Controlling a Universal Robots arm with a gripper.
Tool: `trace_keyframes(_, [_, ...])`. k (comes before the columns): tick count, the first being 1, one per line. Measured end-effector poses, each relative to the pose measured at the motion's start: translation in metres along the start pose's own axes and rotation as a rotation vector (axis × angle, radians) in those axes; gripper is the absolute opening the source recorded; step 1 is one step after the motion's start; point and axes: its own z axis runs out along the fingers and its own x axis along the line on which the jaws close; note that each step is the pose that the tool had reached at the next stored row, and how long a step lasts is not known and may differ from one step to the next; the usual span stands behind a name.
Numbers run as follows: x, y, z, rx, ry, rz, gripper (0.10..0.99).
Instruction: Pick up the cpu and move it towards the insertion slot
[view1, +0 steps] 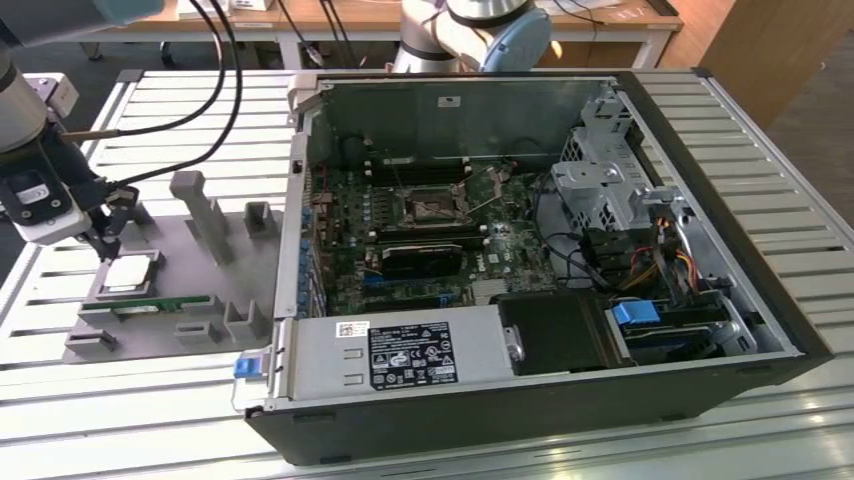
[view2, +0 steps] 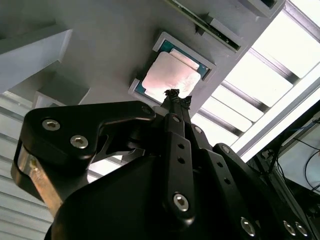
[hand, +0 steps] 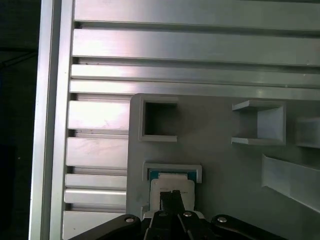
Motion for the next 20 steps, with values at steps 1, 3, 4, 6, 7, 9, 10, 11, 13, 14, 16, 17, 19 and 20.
trace_keyframes(1, [-0.0002,-0.0001,0.0013,0.000,0.0000,0.000,0.102])
trace_keyframes(3, [-0.0008,-0.0002,0.0035,0.000,0.0000,0.000,0.102])
trace_keyframes(4, [-0.0013,-0.0003,0.0046,0.000,-0.0001,0.000,0.102])
trace_keyframes(6, [-0.0021,-0.0006,0.0060,0.000,0.0000,0.000,0.102])
trace_keyframes(7, [-0.0026,-0.0010,0.0066,0.000,0.0000,0.000,0.102])
trace_keyframes(9, [-0.0036,-0.0020,0.0076,0.000,0.0000,0.000,0.102])
trace_keyframes(10, [-0.0042,-0.0028,0.0080,0.000,0.0001,0.000,0.102])
trace_keyframes(11, [-0.0048,-0.0037,0.0083,0.000,0.0001,0.000,0.102])
trace_keyframes(13, [-0.0060,-0.0060,0.0091,0.000,0.0001,0.000,0.102])
trace_keyframes(14, [-0.0065,-0.0072,0.0095,0.000,0.0000,0.000,0.102])
trace_keyframes(16, [-0.0076,-0.0093,0.0105,0.000,-0.0001,0.000,0.102])
trace_keyframes(17, [-0.0082,-0.0101,0.0113,0.000,-0.0002,0.000,0.102])
trace_keyframes(19, [-0.0090,-0.0113,0.0139,0.000,0.0001,0.000,0.102])
trace_keyframes(20, [-0.0090,-0.0114,0.0158,0.000,0.0000,0.000,0.102])
